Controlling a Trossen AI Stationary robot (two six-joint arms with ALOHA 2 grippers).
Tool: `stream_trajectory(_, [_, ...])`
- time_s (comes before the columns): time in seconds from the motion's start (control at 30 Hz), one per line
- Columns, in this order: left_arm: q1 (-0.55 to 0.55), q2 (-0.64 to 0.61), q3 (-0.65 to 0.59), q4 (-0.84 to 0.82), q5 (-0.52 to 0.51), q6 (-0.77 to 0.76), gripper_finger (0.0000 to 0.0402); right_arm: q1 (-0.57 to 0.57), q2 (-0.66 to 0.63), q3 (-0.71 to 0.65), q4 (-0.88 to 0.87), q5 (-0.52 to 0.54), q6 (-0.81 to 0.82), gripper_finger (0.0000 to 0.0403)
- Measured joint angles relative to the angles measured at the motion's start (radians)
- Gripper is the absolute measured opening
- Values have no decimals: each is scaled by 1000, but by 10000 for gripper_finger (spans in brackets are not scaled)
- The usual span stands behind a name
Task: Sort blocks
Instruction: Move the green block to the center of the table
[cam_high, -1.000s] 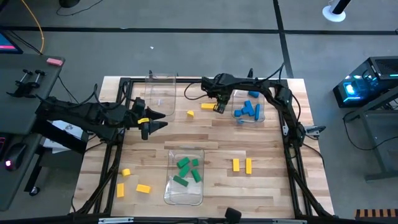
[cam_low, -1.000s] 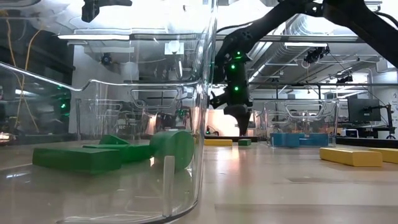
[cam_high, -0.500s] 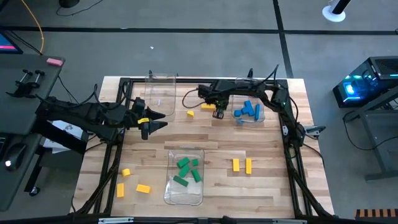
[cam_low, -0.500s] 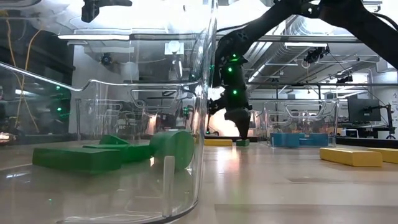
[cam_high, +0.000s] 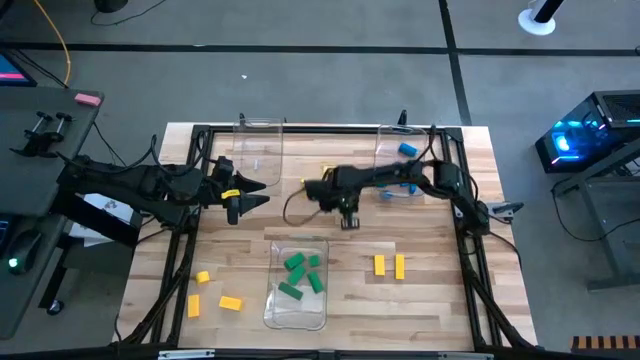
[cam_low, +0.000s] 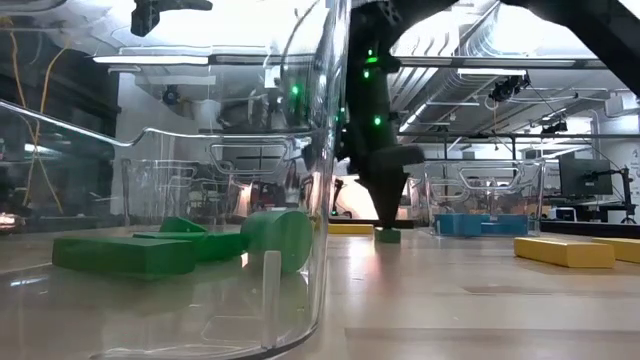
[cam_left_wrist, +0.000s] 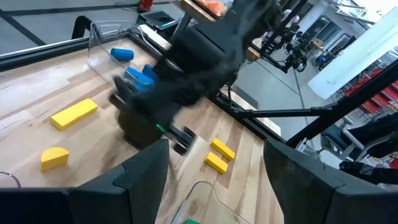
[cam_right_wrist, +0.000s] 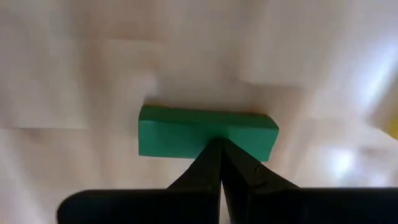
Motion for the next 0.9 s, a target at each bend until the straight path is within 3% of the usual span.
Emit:
stream_trajectory(0.17, [0,0,0,-1,0,1,247,86,0,-1,10,-135,85,0])
stream_trajectory(0.4, [0,0,0,-1,16,1,247,146,0,-2,165,-275,575,0])
stream_trajectory(0.57, [0,0,0,-1,18,10,247,169,0,-2,216,-259,811,0])
stream_trajectory(0.73, [0,0,0,-5,52,27,247,175,-10,-1,160,-205,914,0])
stream_trajectory(0.9, [0,0,0,-22,73,27,247,173,-58,-9,107,-97,891,0])
